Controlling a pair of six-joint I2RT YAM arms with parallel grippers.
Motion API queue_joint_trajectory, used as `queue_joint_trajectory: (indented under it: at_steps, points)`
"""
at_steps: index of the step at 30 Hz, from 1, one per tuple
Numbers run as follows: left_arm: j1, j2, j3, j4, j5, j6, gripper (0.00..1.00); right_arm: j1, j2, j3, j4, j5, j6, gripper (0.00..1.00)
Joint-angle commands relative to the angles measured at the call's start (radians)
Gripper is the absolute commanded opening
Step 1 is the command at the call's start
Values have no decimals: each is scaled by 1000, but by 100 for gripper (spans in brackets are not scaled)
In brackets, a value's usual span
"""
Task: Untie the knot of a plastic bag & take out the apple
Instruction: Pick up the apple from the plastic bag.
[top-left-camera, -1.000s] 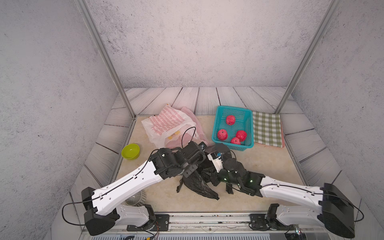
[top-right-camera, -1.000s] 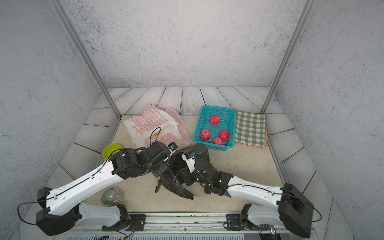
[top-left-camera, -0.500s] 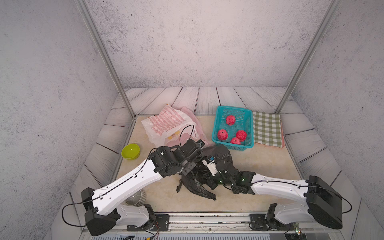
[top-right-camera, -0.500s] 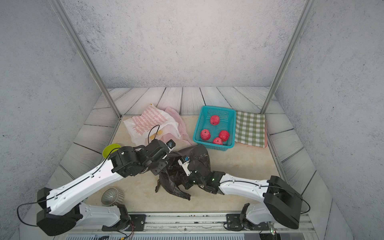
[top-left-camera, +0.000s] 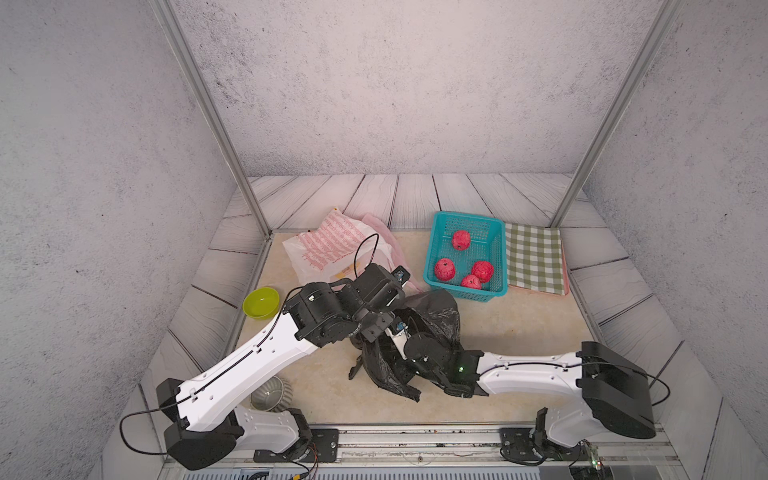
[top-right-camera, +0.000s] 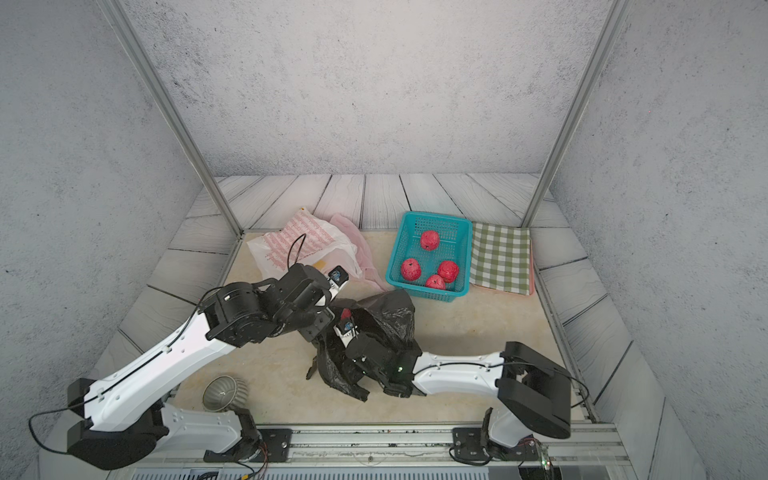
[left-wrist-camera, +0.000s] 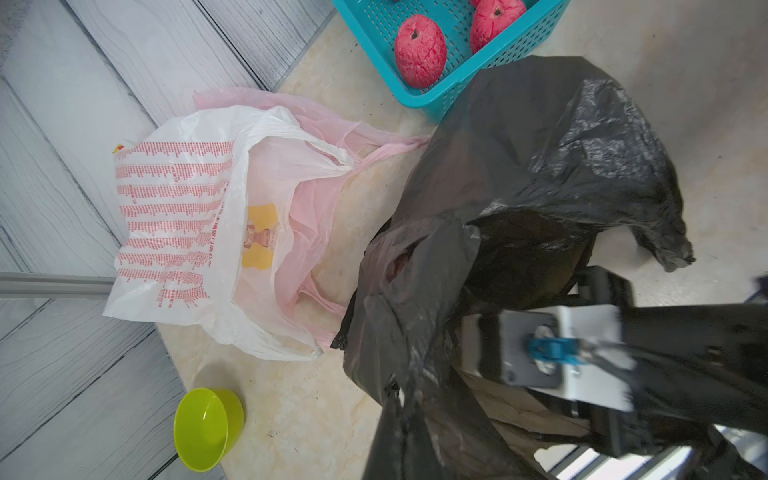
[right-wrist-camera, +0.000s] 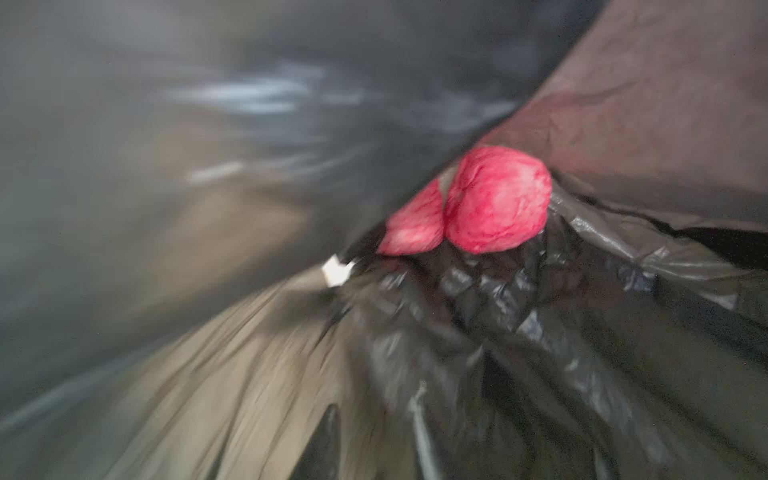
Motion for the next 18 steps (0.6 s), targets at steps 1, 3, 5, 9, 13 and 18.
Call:
queue_joint_trajectory:
  at_steps: [1,3,5,9,13,18]
  points:
    - [5,-21,40,-53,49,0,0,-68,88,59,28,23,-6,41]
    - [5,-29,25,-56,60,-6,0,-117,132,93,37,-41,31,47]
    - [5,-35,2,-53,62,-13,0,-146,171,121,55,-84,51,56]
    - [3,-49,-34,-41,67,-18,0,-161,234,189,61,-115,57,72]
    - [4,-58,-46,-43,72,-17,0,-164,283,243,66,-134,61,81]
    - [4,-60,-52,-41,72,-17,0,-181,337,282,78,-143,74,85]
